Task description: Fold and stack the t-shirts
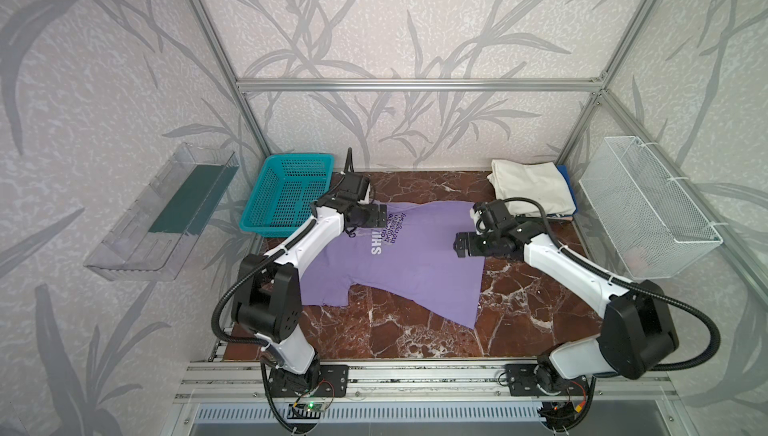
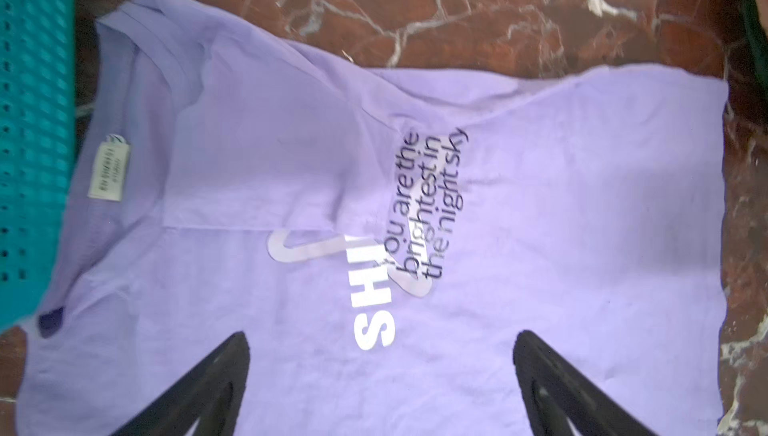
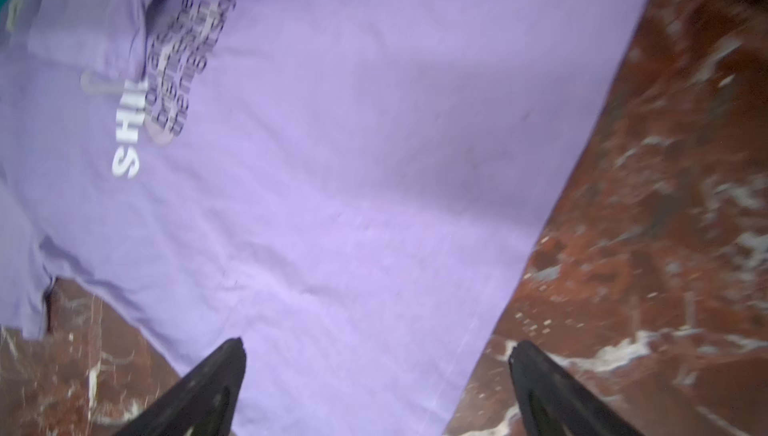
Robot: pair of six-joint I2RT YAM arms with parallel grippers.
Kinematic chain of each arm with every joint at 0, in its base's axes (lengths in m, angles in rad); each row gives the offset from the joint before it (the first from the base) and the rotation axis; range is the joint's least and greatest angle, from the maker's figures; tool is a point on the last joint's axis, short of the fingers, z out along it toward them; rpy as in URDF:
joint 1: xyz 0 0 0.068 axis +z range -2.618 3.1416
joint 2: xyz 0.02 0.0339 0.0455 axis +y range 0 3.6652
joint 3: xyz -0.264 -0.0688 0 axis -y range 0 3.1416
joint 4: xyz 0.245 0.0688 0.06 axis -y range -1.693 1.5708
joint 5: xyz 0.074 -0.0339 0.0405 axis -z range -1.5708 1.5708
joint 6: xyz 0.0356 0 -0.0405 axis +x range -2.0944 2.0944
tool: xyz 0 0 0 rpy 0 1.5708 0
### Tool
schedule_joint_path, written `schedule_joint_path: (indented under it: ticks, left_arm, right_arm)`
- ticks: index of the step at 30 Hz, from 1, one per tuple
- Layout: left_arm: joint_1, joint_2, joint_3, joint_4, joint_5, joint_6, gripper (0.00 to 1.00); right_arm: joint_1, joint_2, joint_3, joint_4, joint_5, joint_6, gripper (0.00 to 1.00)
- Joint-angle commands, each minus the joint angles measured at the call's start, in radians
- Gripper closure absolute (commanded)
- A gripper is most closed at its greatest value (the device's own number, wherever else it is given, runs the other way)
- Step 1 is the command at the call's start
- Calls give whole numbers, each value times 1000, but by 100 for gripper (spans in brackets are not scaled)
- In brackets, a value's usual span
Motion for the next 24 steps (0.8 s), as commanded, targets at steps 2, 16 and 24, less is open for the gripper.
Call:
schedule_joint_path:
  ticks: [2,16,24]
  left_arm:
    - [-22,-88,-177,47,-87,-28,1]
    - [-83,-38,-419,64,-114,-111,20]
    - [-189,-110,-583,59,-86,-257,25]
  right_arm:
    - [81,-53,-120,32,51,107,0]
    - [67,217,-105,-31,88,139,2]
    - [-33,269,-63,-59,93,74,3]
